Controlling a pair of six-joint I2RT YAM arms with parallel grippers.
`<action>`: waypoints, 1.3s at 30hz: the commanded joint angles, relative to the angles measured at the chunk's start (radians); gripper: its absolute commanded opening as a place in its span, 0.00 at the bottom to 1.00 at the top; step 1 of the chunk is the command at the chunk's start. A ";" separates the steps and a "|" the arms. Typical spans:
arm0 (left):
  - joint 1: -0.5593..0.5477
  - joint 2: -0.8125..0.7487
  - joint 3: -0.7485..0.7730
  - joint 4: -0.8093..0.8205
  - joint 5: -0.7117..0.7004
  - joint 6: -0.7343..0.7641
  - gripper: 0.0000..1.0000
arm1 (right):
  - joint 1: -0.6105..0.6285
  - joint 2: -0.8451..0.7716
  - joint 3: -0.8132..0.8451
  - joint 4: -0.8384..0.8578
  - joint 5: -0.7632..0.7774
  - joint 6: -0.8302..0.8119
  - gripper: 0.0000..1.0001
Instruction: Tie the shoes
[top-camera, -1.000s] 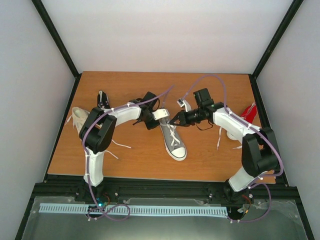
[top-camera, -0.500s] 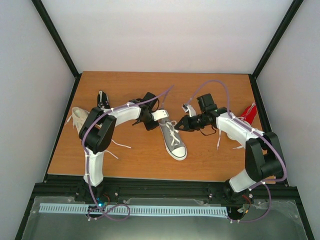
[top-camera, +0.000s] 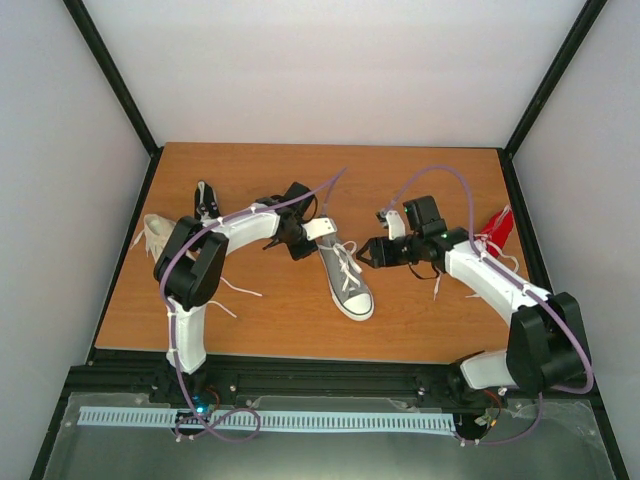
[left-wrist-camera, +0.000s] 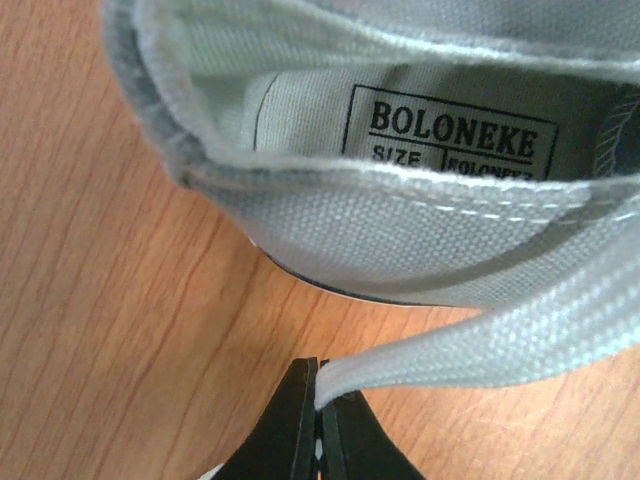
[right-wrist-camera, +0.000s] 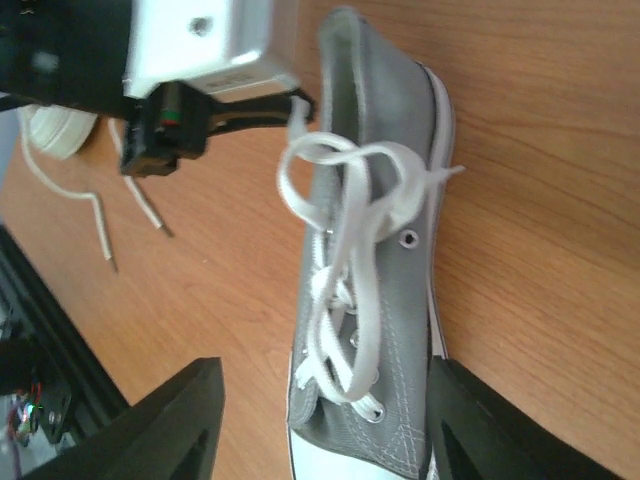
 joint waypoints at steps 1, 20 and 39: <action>0.001 -0.032 0.020 -0.024 0.010 -0.016 0.01 | 0.026 -0.024 -0.069 0.077 0.109 0.014 0.61; 0.001 -0.037 0.031 -0.053 0.019 -0.024 0.01 | 0.102 0.075 -0.132 0.290 0.141 0.001 0.07; 0.001 -0.035 0.033 -0.054 0.007 -0.017 0.01 | 0.102 0.049 0.147 -0.150 -0.240 -0.039 0.03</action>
